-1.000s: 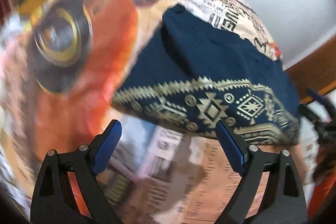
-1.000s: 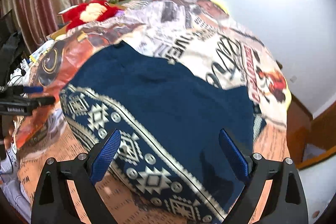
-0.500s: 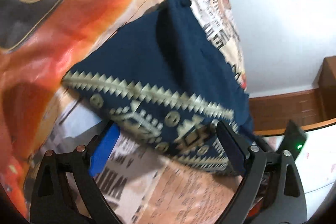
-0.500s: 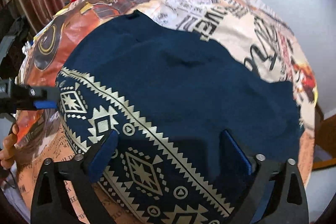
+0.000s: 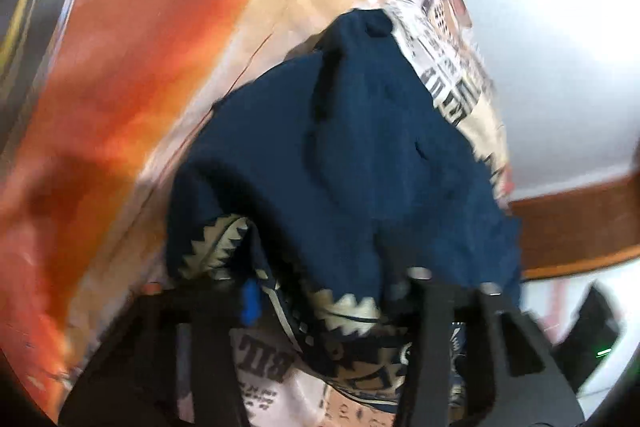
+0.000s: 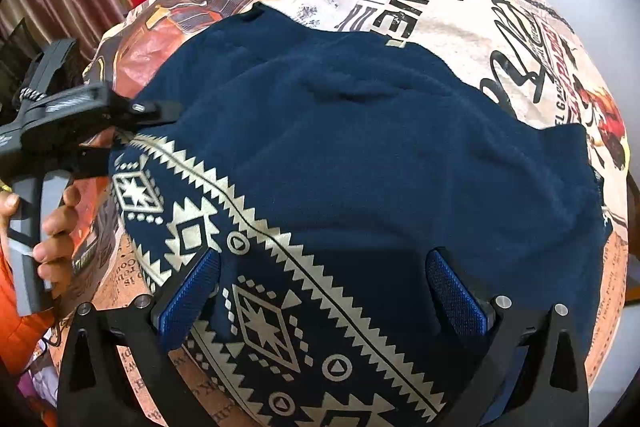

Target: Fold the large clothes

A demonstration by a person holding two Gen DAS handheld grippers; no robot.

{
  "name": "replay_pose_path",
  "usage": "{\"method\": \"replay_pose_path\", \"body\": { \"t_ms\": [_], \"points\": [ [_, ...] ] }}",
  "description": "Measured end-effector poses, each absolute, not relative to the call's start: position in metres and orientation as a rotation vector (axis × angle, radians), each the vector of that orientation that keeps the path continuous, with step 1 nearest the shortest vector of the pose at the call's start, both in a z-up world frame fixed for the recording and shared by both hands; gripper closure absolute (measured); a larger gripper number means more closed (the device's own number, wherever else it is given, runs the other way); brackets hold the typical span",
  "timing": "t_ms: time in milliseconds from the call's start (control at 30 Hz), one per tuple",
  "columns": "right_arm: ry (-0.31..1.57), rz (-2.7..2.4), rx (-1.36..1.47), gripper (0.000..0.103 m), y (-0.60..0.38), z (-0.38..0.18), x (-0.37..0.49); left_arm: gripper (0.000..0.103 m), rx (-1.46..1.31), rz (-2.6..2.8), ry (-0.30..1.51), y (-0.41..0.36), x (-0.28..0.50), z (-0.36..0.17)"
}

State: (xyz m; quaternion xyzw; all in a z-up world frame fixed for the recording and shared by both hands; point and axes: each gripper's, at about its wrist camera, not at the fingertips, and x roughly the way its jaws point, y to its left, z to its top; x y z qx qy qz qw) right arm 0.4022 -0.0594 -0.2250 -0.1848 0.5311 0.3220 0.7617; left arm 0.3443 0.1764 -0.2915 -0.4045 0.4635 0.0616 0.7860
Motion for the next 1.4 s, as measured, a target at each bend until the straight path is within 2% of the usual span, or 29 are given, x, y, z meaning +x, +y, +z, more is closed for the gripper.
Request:
{"method": "replay_pose_path", "body": {
  "t_ms": [67, 300, 367, 433, 567, 867, 1033, 1200, 1400],
  "points": [
    [1.153, 0.700, -0.408, 0.000, -0.059, -0.225, 0.402, 0.085, -0.686, 0.167, 0.987, 0.159, 0.350, -0.269],
    [1.184, 0.701, -0.332, 0.000, -0.077, -0.216, 0.406, 0.089, -0.346, 0.161, 0.826, 0.112, 0.360, -0.188],
    [1.188, 0.696, -0.299, 0.000, -0.090, -0.210, 0.406, 0.096, -0.239, 0.138, 0.755, 0.087, 0.367, -0.158],
    [1.182, 0.676, -0.260, 0.000, -0.109, -0.201, 0.405, 0.097, -0.154, 0.100, 0.698, 0.063, 0.373, -0.136],
    [1.138, 0.616, -0.139, 0.000, -0.164, -0.177, 0.403, 0.098, -0.100, -0.018, 0.683, 0.017, 0.385, -0.112],
    [1.008, 0.386, 0.062, 0.000, -0.296, -0.127, 0.377, 0.098, -0.029, -0.215, 0.672, -0.088, 0.402, -0.099],
    [0.975, 0.333, 0.130, 0.000, -0.336, -0.116, 0.361, 0.098, 0.095, -0.354, 0.730, -0.147, 0.390, -0.130],
    [0.972, 0.308, 0.178, 0.000, -0.359, -0.116, 0.350, 0.098, 0.230, -0.466, 0.860, -0.171, 0.363, -0.180],
    [0.986, 0.324, 0.211, 0.000, -0.361, -0.122, 0.349, 0.098, 0.257, -0.505, 0.922, -0.157, 0.344, -0.199]
  ]
}}
